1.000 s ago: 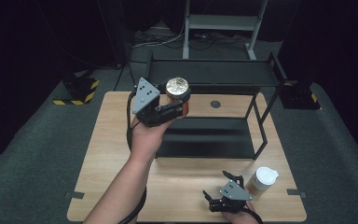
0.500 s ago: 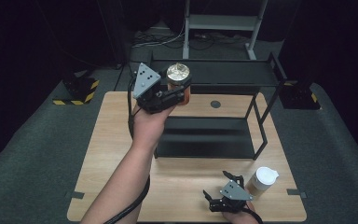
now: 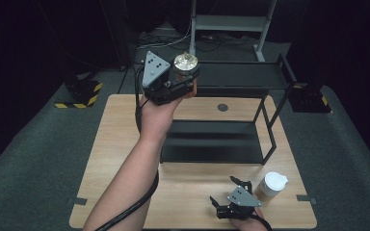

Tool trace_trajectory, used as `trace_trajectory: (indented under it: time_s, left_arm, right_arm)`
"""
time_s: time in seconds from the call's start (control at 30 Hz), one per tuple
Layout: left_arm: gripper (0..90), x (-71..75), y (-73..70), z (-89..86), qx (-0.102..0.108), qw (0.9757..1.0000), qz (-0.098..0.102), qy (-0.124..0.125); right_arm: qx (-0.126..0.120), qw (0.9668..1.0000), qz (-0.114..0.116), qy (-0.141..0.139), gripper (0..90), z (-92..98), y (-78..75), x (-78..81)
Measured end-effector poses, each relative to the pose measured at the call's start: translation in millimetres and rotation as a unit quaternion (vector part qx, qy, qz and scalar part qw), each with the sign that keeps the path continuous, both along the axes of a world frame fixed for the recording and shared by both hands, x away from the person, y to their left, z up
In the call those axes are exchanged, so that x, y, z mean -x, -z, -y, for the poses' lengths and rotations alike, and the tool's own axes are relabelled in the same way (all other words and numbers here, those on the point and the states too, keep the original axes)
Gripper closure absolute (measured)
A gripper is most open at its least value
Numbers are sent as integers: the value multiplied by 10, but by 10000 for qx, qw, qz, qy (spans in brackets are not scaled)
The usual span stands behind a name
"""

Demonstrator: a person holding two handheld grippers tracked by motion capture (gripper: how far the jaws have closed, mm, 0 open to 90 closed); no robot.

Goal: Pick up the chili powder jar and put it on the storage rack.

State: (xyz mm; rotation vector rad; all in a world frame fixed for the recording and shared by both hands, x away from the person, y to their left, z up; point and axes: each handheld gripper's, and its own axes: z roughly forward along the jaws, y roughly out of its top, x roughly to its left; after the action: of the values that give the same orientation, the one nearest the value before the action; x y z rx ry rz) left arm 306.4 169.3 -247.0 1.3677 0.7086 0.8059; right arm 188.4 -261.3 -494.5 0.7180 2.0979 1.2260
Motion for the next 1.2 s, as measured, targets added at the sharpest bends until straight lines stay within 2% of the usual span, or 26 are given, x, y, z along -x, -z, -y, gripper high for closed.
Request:
trace_trajectory:
  time_s: [0.57,0.97,1.2]
  left_arm:
    - [333,-235,-97,176,-65,9997,-89,-202]
    - [333,-401,-89,196,-18,9991,-182,-379]
    - [333,-438,-75,211,-36,9989,-211,-415]
  right_arm:
    - [-73,10000,-23,7,0,22,4,-6]
    - [-113,9999,-15,1,0,38,11,-6]
    - [-120,9999,-4,-13,0,44,15,-5]
